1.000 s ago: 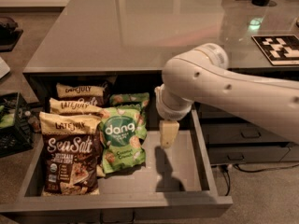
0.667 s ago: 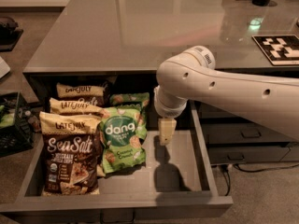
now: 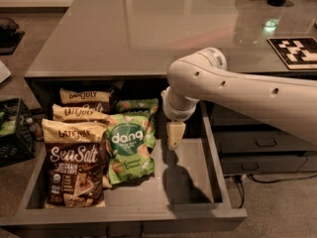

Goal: Pick green rice chip bag from top drawer and place on counter

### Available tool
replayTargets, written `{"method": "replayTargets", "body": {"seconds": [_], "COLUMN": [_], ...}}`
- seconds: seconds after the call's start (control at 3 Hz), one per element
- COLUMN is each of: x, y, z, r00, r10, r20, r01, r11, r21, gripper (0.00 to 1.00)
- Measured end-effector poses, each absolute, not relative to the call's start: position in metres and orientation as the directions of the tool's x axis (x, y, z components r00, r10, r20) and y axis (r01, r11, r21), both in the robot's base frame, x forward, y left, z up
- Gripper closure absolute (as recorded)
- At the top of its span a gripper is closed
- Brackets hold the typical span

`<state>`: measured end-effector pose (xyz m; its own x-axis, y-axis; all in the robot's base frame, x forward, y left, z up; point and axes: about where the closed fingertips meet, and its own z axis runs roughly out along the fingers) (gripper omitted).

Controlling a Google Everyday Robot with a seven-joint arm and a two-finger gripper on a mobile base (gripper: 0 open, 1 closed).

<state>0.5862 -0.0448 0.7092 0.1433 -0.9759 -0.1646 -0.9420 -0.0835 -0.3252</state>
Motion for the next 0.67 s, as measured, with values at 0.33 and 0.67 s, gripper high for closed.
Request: {"method": "replayTargets", "body": {"seconds": [0.33, 0.67], "x": [0.617, 0.639], "y": [-0.037, -0.031], "z": [0.696, 0.684], "r00": [0.195, 0.236], "r10": [-0.965, -0.952], "r20": [-0.176, -0.194], "r01": [-0.942, -0.949], "r11": [-0.135, -0.183], "r21": [-0.307, -0.258], "gripper": [0.0, 0.0]}}
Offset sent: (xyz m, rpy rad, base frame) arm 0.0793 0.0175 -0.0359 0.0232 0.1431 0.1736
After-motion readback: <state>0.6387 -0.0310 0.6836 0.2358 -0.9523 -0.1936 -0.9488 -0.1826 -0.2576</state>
